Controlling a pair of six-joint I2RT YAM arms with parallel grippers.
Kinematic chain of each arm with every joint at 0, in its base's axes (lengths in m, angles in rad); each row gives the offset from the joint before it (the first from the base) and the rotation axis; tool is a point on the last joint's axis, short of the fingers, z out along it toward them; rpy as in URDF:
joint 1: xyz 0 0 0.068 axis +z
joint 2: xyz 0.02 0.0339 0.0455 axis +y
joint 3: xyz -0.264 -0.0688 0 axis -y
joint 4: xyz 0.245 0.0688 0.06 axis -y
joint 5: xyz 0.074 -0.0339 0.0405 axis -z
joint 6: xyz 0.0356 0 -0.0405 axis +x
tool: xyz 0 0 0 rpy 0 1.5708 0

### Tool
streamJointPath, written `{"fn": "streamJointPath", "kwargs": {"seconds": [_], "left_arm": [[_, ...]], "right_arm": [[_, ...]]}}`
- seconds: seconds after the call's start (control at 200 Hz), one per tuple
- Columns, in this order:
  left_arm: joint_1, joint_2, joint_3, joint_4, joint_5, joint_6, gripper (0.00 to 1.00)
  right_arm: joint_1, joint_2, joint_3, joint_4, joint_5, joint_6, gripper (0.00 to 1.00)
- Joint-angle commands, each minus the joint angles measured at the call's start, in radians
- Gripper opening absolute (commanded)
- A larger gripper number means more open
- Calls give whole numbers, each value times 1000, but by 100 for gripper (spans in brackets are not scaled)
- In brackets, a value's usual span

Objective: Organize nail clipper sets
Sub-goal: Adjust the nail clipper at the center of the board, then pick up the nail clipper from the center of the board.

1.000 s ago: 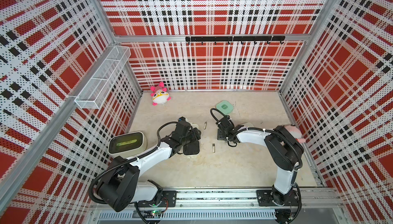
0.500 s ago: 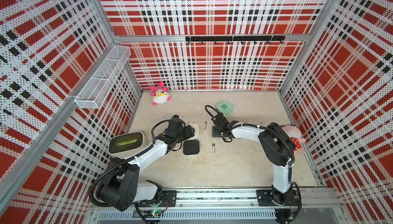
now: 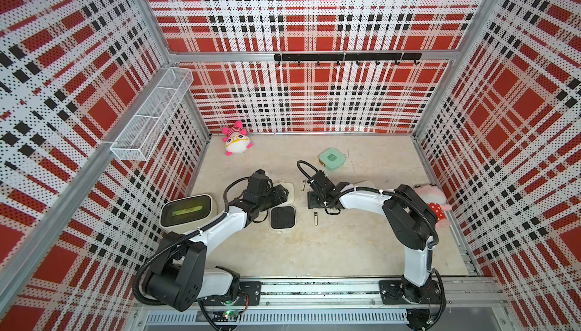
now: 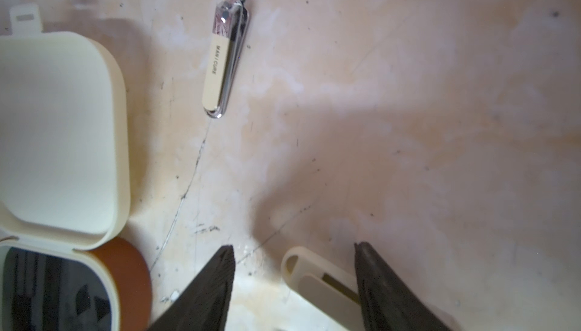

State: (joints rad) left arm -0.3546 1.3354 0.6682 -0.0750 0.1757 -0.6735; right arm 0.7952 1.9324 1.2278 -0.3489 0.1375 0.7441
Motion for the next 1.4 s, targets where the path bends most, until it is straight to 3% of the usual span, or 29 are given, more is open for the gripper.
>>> {"fn": "streamJointPath", "kwargs": {"seconds": [0.0,0.381,0.746,1.097,1.393], "left_arm": [[15,13,9,21,19,22,73],[38,38,19,26,33,43,73],[78,5,-21,30,36,43,73],[100,-7,-97,69,45,27,73],[138,-4,-129,87,57,25,73]], "right_arm": [[32,-89,-42,-38,30,51,68],[76,-179,-253,71,30,190,75],[47,-129,-210,51,63,184,83],[-21,-35,-64,-27,87,90,84],[-39,150,251,-207,134,-40,79]]}}
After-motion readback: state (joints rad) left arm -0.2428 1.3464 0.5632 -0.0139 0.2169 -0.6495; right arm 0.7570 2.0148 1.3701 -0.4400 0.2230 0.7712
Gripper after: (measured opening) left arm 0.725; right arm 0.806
